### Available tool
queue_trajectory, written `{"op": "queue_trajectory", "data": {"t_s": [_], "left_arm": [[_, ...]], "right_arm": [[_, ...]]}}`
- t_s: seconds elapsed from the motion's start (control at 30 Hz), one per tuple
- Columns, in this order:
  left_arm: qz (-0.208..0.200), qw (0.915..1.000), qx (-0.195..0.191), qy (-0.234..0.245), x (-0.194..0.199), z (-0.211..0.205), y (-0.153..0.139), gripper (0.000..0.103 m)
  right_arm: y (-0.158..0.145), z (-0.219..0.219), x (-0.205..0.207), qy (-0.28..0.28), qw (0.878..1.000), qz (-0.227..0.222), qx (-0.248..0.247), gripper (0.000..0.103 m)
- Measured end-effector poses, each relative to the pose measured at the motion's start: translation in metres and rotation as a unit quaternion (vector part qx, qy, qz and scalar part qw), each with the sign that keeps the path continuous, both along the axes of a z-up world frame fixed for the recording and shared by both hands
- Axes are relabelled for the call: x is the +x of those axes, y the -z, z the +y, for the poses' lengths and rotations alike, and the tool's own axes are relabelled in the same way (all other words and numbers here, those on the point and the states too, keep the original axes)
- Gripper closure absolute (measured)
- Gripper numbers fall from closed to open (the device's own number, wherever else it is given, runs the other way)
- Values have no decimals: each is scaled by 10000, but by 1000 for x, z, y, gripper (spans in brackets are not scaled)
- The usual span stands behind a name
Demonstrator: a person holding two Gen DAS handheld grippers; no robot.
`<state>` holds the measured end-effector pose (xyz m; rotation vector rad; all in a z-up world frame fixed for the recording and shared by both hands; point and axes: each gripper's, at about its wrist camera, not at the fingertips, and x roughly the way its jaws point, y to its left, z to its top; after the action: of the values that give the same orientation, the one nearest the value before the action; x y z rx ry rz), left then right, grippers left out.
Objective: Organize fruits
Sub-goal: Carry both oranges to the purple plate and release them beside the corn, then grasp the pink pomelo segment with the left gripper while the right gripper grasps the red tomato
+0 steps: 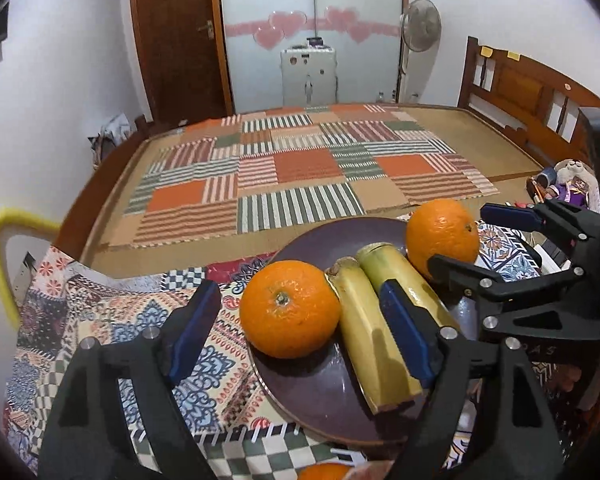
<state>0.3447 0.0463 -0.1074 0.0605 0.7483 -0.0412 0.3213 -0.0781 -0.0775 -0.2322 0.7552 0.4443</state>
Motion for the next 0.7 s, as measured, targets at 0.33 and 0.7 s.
{"op": "queue_trajectory", "data": {"t_s": [0.33, 0.7], "left_arm": [[-303, 9989, -291, -191, -43, 14, -25, 21], [-516, 9983, -222, -182, -104, 20, -27, 20]], "right_arm": [[-31, -17, -46, -39, 9982, -557, 231, 20], [-24, -30, -94, 157, 9944, -998, 295, 20]]}}
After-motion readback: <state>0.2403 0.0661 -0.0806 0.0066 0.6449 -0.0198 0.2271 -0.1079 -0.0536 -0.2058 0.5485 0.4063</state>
